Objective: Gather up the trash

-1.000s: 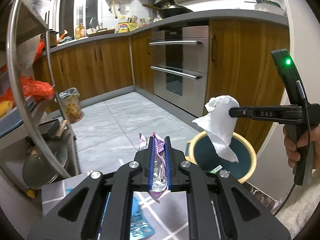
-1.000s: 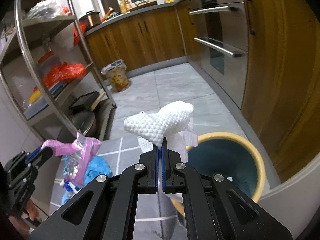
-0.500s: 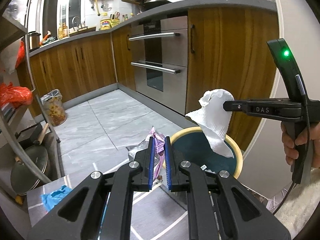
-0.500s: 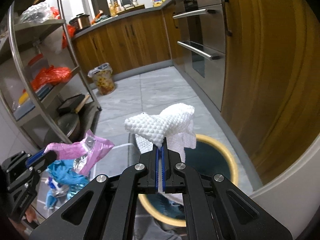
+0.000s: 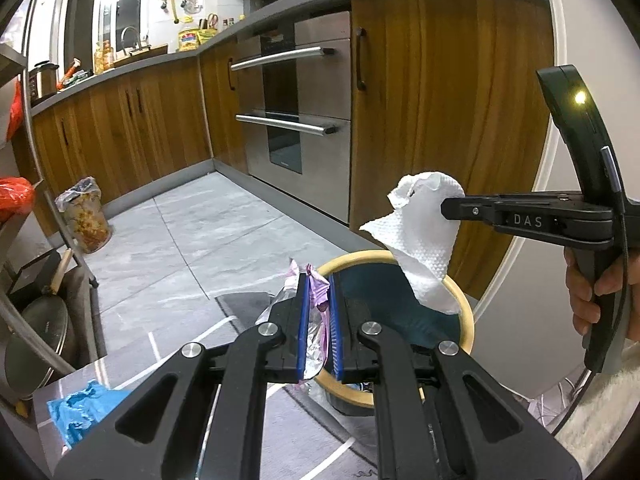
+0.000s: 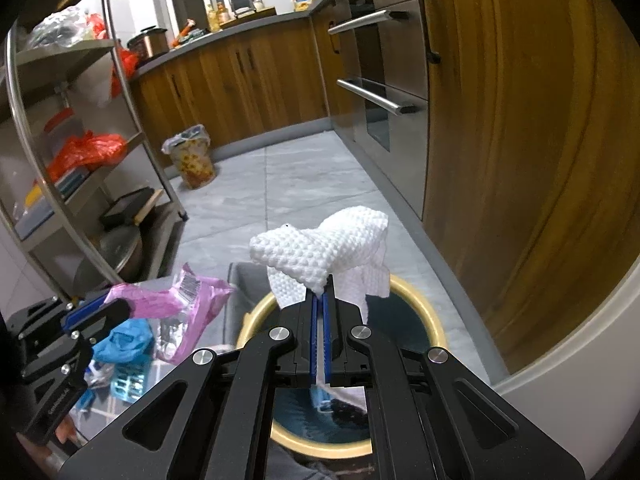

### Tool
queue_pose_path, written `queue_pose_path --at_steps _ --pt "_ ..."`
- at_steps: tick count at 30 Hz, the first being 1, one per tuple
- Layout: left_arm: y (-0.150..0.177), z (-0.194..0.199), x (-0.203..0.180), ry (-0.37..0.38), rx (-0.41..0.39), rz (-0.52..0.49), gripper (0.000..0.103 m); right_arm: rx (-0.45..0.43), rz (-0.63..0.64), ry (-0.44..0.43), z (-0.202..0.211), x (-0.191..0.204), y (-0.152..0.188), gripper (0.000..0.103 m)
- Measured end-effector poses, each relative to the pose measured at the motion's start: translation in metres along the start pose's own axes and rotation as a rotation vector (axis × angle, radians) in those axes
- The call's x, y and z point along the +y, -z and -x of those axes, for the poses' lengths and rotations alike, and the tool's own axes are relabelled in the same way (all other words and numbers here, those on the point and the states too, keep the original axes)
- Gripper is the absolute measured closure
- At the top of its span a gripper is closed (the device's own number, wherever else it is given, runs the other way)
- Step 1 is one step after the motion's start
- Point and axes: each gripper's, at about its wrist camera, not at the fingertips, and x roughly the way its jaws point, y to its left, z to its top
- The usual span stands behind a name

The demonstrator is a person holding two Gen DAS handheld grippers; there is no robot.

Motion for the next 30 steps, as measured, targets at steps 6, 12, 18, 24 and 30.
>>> queue_pose_path --at_steps 6,12,18,24,30 --pt "0.002 -0.014 -0.008 0.034 0.02 -0.003 0.094 0.018 -0.049 0.001 -0.012 -0.017 0.001 0.1" --pt "0.002 -0.026 -0.019 0.068 0.035 -0.017 0.094 0.045 -0.065 -0.007 -0.027 -0.02 0.006 0.1" --pt "0.009 -0.043 -0.023 0.091 0.077 0.0 0.094 0.047 -0.087 -0.013 -0.034 -0.025 0.007 0.1" --pt "0.016 -0.063 -0.034 0.107 0.122 -0.013 0.094 0.09 -0.105 -0.004 -0.051 -0.031 0.01 0.1" --pt "0.014 -0.077 -0.038 0.119 0.132 0.006 0.094 0.119 -0.082 0.008 -0.06 -0.028 0.014 0.099"
